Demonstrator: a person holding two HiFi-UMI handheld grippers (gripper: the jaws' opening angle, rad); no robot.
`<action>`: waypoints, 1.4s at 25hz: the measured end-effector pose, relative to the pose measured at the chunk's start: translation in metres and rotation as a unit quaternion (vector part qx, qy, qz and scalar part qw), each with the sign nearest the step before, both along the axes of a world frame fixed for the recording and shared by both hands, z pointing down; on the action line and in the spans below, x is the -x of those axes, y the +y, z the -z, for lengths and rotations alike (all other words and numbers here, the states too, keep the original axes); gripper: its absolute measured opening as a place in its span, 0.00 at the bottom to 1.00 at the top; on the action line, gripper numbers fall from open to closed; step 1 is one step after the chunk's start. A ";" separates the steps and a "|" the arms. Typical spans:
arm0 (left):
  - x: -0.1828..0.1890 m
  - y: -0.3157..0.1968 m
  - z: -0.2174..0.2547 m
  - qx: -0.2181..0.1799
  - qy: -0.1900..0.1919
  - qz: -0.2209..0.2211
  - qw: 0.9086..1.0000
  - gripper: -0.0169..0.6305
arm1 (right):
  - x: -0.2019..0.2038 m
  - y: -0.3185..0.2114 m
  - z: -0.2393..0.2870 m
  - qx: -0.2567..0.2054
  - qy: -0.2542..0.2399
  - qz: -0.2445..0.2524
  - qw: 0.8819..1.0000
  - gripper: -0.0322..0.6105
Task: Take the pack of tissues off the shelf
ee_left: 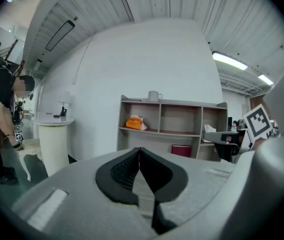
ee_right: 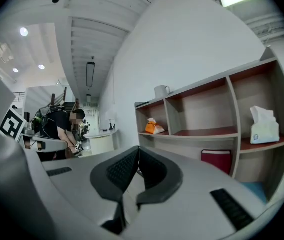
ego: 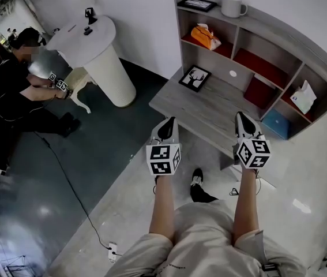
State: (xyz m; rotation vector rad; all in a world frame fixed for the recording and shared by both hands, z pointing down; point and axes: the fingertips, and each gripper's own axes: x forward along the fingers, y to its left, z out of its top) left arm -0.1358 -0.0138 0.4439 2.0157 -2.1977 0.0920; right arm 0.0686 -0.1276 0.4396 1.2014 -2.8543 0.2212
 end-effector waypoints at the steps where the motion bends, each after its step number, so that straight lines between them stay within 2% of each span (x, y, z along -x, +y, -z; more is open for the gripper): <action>1: 0.007 -0.009 0.003 -0.002 -0.001 0.002 1.000 0.04 | 0.008 -0.010 0.003 -0.002 0.000 0.004 1.000 0.07; 9: 0.047 -0.089 0.020 -0.009 -0.017 0.013 1.000 0.04 | 0.053 -0.098 0.023 -0.008 -0.027 0.010 1.000 0.07; 14: 0.062 -0.140 0.026 -0.018 -0.025 -0.001 1.000 0.04 | 0.075 -0.145 0.023 -0.005 -0.045 0.003 0.999 0.07; 19: 0.075 -0.178 0.021 0.012 -0.035 -0.003 0.999 0.04 | 0.102 -0.177 0.019 0.002 -0.041 0.009 0.999 0.07; 22: 0.075 -0.198 0.013 0.017 -0.040 -0.021 0.999 0.04 | 0.104 -0.193 0.009 0.008 -0.033 0.003 0.999 0.07; 28: 0.083 -0.236 -0.004 0.015 -0.023 -0.054 0.998 0.04 | 0.111 -0.212 -0.008 0.016 -0.011 -0.022 1.000 0.07; 35: 0.096 -0.310 -0.008 0.018 -0.008 -0.138 0.990 0.04 | 0.128 -0.240 -0.007 0.015 0.003 -0.080 0.997 0.07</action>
